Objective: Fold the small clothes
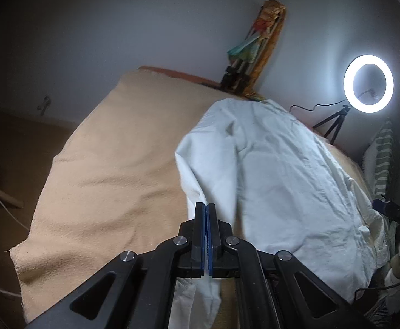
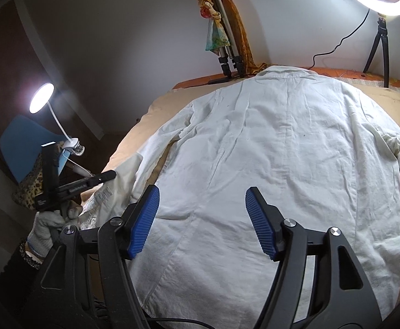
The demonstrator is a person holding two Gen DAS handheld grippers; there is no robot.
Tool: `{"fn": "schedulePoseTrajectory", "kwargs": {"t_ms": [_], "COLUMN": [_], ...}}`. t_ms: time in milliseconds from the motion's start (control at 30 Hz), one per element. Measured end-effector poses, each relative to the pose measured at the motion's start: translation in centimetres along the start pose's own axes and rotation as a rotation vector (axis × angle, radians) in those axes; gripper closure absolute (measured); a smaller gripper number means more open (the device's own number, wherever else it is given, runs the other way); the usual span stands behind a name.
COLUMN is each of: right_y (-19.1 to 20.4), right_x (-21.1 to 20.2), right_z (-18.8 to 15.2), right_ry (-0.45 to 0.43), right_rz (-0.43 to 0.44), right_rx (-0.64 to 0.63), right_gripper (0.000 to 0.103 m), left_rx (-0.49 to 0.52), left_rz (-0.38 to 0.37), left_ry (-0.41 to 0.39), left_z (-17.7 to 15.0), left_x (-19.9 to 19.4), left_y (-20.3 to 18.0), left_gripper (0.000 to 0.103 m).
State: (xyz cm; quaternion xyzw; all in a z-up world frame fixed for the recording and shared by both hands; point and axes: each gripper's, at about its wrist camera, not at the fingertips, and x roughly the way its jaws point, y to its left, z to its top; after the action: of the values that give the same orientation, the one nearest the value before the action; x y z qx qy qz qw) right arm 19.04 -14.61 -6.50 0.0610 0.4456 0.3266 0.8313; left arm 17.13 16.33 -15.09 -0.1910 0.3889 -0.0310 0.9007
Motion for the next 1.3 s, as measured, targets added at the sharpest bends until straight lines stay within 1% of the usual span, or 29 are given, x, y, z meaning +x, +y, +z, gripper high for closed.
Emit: {"fn": "schedulePoseTrajectory", "kwargs": {"t_ms": [67, 133, 200, 267, 333, 400, 433, 467, 500, 567, 633, 667, 700, 767, 800, 867, 933, 967, 1000, 1033, 1067, 1100, 1167, 1200, 1233, 1267, 1300], "right_y": [-0.2, -0.4, -0.7, -1.1, -1.7, -2.2, -2.4, -2.6, -2.8, -3.0, -3.2, -3.1, -3.0, -2.7, -2.3, -1.6, -0.9, -0.5, 0.0, 0.4, 0.8, 1.3, 2.1, 2.5, 2.9, 3.2, 3.5], "right_x": [0.1, 0.4, 0.7, 0.9, 1.4, 1.9, 2.1, 2.3, 2.5, 2.7, 2.9, 2.9, 3.0, 3.1, 3.2, 3.6, 4.2, 4.6, 5.0, 5.4, 5.8, 6.1, 6.6, 6.8, 6.9, 7.0, 7.1], "right_z": [0.0, 0.0, 0.1, 0.3, 0.5, 0.6, 0.6, 0.6, 0.6, 0.6, 0.4, 0.3, 0.1, -0.2, -0.4, -0.8, -1.2, -1.3, -1.4, -1.6, -1.8, -1.9, -2.3, -2.4, -2.4, -2.5, -2.6], "right_ry": [0.001, 0.005, 0.009, 0.014, 0.021, 0.03, 0.034, 0.039, 0.045, 0.054, 0.065, 0.07, 0.075, 0.086, 0.094, 0.11, 0.131, 0.143, 0.155, 0.166, 0.175, 0.183, 0.194, 0.197, 0.198, 0.198, 0.199], "right_rz": [-0.004, -0.009, -0.014, -0.008, -0.006, -0.016, -0.022, -0.026, -0.028, -0.032, -0.034, -0.034, -0.03, -0.017, -0.009, 0.011, 0.037, 0.05, 0.059, 0.063, 0.064, 0.066, 0.072, 0.075, 0.076, 0.076, 0.076], "right_rx": [0.004, 0.003, 0.007, 0.022, 0.038, 0.047, 0.048, 0.049, 0.05, 0.05, 0.05, 0.048, 0.045, 0.033, 0.026, 0.016, 0.017, 0.018, 0.017, 0.014, 0.007, -0.001, -0.014, -0.02, -0.027, -0.033, -0.038], "right_gripper": [0.035, 0.035, 0.035, 0.035, 0.035, 0.035, 0.035, 0.035, 0.035, 0.035, 0.035, 0.035, 0.035, 0.035, 0.035, 0.035, 0.035, 0.035, 0.035, 0.035, 0.035, 0.035, 0.035, 0.035, 0.035, 0.035, 0.035], "left_rx": [0.045, 0.068, 0.108, 0.159, 0.206, 0.237, 0.259, 0.281, 0.302, 0.327, 0.306, 0.291, 0.278, 0.248, 0.215, 0.14, 0.064, 0.049, 0.045, 0.041, 0.033, 0.014, -0.048, -0.071, -0.071, -0.059, -0.045], "left_rz": [-0.04, -0.103, -0.139, -0.17, -0.17, -0.19, -0.191, -0.193, -0.192, -0.186, -0.195, -0.201, -0.189, -0.14, -0.107, -0.048, -0.022, -0.007, 0.025, 0.054, 0.064, 0.064, 0.033, 0.017, 0.01, 0.005, -0.017], "left_ry": [-0.007, 0.005, 0.015, 0.041, 0.076, 0.131, 0.154, 0.164, 0.16, 0.15, 0.126, 0.106, 0.074, 0.018, -0.007, -0.019, 0.013, 0.039, 0.065, 0.091, 0.112, 0.13, 0.16, 0.168, 0.151, 0.148, 0.158], "left_z": [0.2, 0.1, -0.1, -0.7, -1.5, -2.3, -2.6, -3.1, -3.3, -3.7, -3.4, -3.1, -2.8, -2.0, -1.7, -1.5, -1.9, -2.5, -3.1, -3.8, -4.3, -4.7, -5.4, -5.5, -5.5, -5.5, -5.5], "left_x": [-0.3, 0.1, 0.5, 1.5, 2.9, 4.3, 4.8, 4.8, 4.5, 3.3, 1.5, 0.3, -1.0, -3.0, -3.9, -4.6, -4.3, -3.9, -3.3, -2.6, -2.0, -1.4, -0.4, 0.0, -0.1, -0.1, 0.0], "left_y": [-2.2, -4.5, -6.8, -9.2, -11.1, -12.5, -13.2, -13.6, -14.0, -14.2, -13.3, -12.6, -11.7, -9.5, -7.9, -4.7, -1.7, -0.7, 0.2, 0.8, 1.4, 2.0, 3.3, 3.7, 3.7, 3.7, 3.4], "left_gripper": [0.103, 0.103, 0.103, 0.103, 0.103, 0.103, 0.095, 0.082, 0.076, 0.075, 0.074, 0.073, 0.073, 0.072, 0.07, 0.069, 0.066, 0.061, 0.058, 0.058, 0.057, 0.057, 0.057, 0.06, 0.06, 0.07, 0.092]}}
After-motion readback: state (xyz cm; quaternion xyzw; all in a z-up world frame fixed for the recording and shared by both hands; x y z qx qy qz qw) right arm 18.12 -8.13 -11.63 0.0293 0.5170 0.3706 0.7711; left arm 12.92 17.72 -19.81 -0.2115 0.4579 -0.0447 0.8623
